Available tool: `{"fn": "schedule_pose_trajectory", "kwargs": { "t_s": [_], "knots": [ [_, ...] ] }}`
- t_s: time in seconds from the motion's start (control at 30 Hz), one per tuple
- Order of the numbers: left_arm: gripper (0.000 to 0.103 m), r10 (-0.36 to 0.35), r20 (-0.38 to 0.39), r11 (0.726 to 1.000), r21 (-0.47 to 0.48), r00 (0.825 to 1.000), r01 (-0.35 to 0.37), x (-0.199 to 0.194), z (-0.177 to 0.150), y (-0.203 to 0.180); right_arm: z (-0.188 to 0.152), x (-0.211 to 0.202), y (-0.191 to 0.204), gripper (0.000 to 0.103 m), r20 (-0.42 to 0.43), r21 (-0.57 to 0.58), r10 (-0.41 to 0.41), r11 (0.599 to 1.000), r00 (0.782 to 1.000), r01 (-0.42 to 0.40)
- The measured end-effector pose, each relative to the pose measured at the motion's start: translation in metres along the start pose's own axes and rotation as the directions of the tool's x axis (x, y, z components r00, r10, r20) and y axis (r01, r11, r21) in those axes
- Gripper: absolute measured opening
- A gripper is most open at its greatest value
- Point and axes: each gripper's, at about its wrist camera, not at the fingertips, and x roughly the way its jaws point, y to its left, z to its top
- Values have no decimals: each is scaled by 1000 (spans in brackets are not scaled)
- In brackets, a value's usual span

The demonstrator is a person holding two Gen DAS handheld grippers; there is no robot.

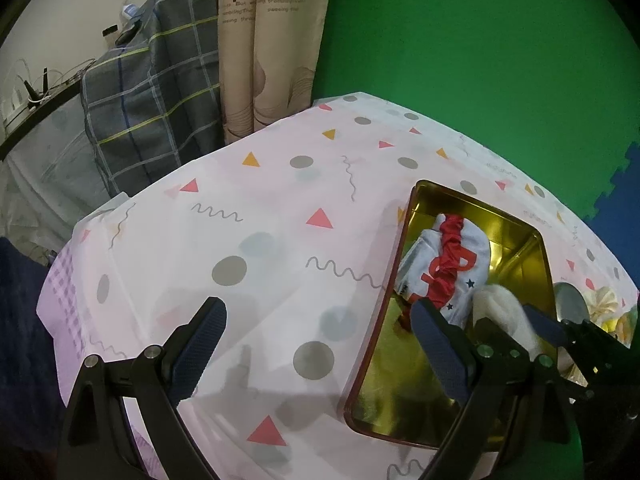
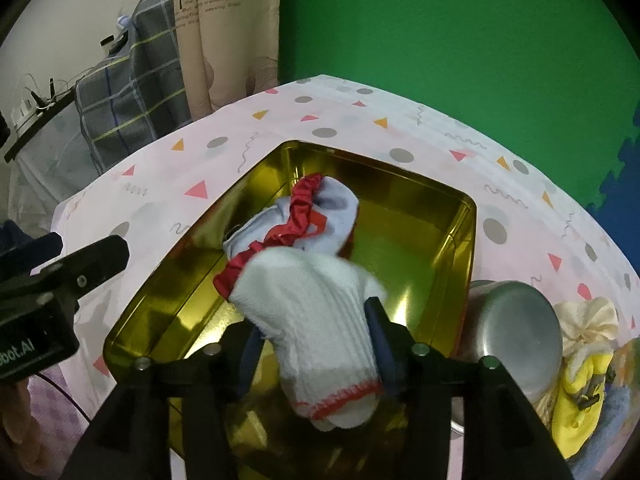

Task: Organize soft objects
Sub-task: 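Carry the white sock into the tin tray and release it with the right tool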

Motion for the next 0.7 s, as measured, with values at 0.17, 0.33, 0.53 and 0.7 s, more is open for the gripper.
{"fn": "schedule_pose_trajectory", "kwargs": {
  "t_s": [0.17, 0.33, 0.53, 0.7],
  "knots": [
    [92, 4, 6, 1000, 8, 1000, -4, -1, -2, -1, -4, -9, -1, 56, 11, 14, 12, 1000, 1000, -13],
    [92, 5, 6, 1000, 24, 1000, -5, -2, -4, -5, -9, -30, -4, 58, 40, 25, 20, 999, 999, -21],
    [92, 4, 14, 998, 58, 1000, -5, -4, -8, -15, -25, -64, -21, 58, 81, 63, -5, 998, 997, 0],
    [92, -9, 15, 995, 96, 1000, 8, -7, -14, -27, -51, -94, -51, 59, 91, 99, -71, 993, 993, 62]
  ]
}}
